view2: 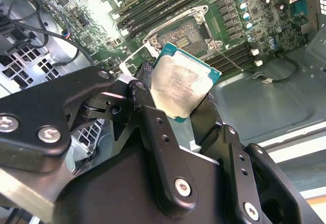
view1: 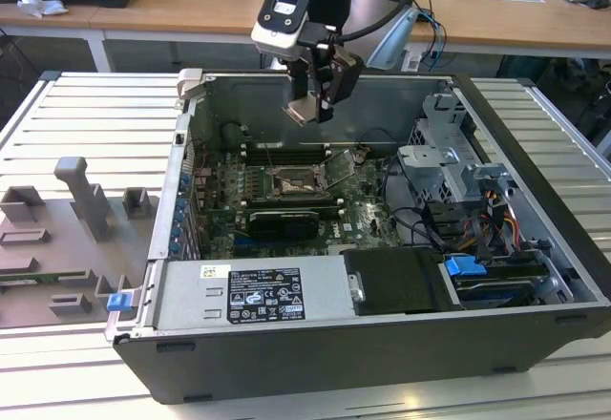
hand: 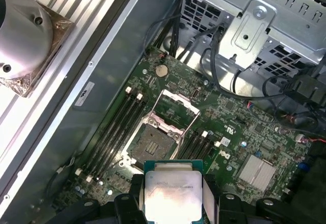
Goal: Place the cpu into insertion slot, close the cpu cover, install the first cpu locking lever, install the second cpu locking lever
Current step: 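Place the cpu into insertion slot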
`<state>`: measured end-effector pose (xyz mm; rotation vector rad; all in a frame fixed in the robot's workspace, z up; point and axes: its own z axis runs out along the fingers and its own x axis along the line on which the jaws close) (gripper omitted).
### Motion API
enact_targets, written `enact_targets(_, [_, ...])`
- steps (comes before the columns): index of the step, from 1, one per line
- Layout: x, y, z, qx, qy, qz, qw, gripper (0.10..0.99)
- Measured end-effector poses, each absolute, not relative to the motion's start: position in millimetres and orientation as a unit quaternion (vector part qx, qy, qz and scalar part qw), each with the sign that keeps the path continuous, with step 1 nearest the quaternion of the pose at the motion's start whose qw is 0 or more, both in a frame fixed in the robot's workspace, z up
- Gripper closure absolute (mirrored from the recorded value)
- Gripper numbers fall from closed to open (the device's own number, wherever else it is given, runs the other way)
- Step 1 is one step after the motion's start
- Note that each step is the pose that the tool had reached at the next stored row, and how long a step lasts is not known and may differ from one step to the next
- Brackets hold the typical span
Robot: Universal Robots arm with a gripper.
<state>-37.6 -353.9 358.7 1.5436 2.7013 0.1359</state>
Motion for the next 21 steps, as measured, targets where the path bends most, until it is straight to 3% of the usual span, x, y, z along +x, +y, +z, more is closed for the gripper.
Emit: enact_targets(21, [-37.6, -353.9, 351.9, 0.498, 0.866, 0.043, 0.014, 0.545])
